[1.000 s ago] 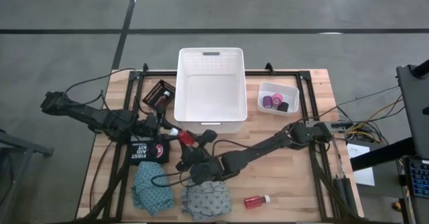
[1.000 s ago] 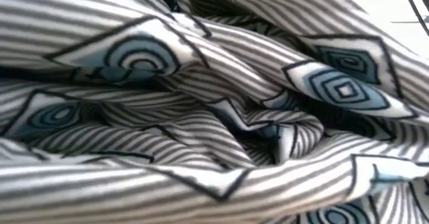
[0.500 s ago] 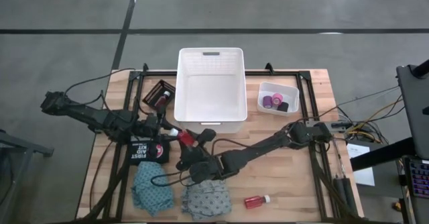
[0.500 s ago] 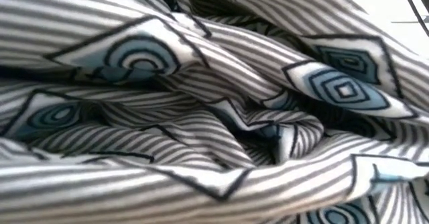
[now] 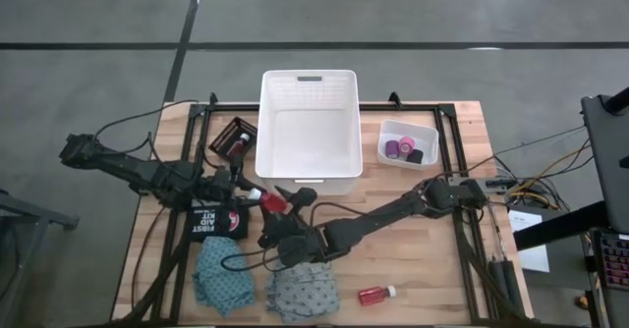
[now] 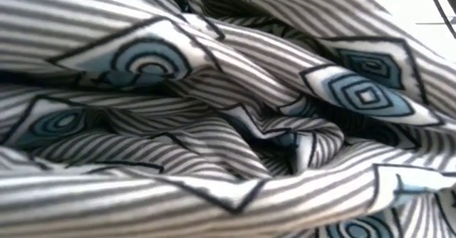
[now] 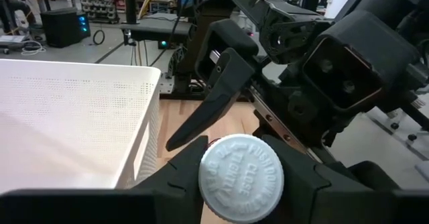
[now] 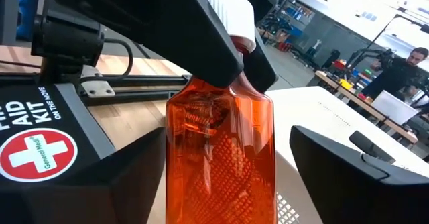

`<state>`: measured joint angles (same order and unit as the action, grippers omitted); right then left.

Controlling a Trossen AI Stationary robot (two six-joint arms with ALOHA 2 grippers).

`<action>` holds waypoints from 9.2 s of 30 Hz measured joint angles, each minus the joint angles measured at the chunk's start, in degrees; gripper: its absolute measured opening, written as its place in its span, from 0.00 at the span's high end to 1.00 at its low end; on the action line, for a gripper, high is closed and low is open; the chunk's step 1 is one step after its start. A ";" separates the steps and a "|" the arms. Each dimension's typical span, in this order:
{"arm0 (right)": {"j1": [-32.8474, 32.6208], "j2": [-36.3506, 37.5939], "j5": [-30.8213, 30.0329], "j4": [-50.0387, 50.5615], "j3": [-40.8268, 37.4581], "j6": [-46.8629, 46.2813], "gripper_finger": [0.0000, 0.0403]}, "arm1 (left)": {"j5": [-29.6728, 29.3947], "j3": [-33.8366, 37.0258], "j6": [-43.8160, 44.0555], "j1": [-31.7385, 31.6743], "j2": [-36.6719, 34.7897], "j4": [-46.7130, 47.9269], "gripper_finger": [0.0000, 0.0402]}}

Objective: Pick & Place Medicine items
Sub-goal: Put the top red medicine bottle into the black bin, then put the red medicine bottle into the black bin

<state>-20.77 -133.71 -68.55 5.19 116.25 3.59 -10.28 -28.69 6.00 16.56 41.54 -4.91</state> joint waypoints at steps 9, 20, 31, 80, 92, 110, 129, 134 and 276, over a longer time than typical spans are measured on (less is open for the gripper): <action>-2.08 0.41 -0.46 0.36 0.00 2.51 0.18 | -0.19 0.00 1.99 0.00 -2.23 0.73 0.67; -6.35 2.01 -18.93 0.54 0.02 9.96 0.19 | -5.74 -7.17 7.50 0.00 -12.26 19.44 0.67; -6.72 2.10 -21.44 2.00 0.02 11.05 0.18 | -21.85 -12.42 4.80 0.00 -19.53 23.36 0.67; 4.14 5.11 -11.19 26.14 -0.55 -8.85 0.19 | -48.79 4.25 22.55 -18.66 -15.01 33.85 0.67; 4.76 7.25 -7.89 42.73 -0.50 -27.43 0.19 | -32.49 5.40 21.44 -38.30 -13.82 29.01 0.67; 4.61 7.32 -7.75 42.67 -1.36 -29.63 0.19 | -27.56 18.54 13.88 -43.34 -8.66 6.43 0.67; 4.54 7.32 -7.50 42.59 -1.57 -29.67 0.19 | -26.07 22.34 13.88 -43.39 -8.70 6.16 0.67; 4.54 7.32 -7.45 42.58 -1.60 -29.57 0.19 | -26.10 22.40 13.39 -43.39 -8.70 6.19 0.67; 4.68 7.23 -8.98 38.80 -1.29 -29.99 0.19 | -16.24 10.74 -1.61 -41.52 -8.81 -0.97 0.42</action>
<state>-16.10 -126.48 -77.54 43.99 114.96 -26.39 -26.52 -17.94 4.39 -24.96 32.73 -5.88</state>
